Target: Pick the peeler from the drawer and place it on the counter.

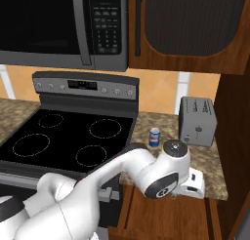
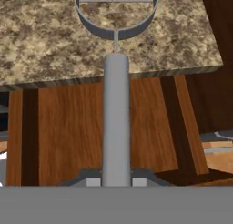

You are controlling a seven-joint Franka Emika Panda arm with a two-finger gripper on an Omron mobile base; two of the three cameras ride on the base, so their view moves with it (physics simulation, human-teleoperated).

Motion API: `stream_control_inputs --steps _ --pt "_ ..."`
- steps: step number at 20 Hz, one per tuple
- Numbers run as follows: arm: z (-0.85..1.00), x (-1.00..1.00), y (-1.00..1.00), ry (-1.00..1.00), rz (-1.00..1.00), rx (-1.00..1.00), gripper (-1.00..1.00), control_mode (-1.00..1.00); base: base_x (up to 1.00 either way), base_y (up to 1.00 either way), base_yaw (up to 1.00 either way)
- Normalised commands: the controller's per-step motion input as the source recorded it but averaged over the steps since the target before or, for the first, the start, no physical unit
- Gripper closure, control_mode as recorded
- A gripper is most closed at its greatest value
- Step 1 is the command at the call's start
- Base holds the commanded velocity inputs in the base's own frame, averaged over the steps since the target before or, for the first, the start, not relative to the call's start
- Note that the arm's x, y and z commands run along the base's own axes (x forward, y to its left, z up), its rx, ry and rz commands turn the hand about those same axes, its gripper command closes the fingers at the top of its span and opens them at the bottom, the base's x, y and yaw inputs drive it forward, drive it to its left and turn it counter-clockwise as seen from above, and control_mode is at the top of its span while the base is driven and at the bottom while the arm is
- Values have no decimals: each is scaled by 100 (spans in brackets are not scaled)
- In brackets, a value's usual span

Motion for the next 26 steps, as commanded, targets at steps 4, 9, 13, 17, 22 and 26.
stream_control_inputs --steps 4,9,13,17,22,26 --pt "17 67 45 -1 1 0 100 -100 0 0 0" --pt "-8 83 23 0 2 0 100 -100 0 0 0" --pt "-50 70 0 0 0 0 100 -100 0 0 0" --pt "-74 57 0 0 1 0 100 -100 0 0 0" --pt "-56 59 -2 0 2 0 100 -100 0 0 0" --pt "-13 41 -9 0 3 0 100 -100 0 0 0"
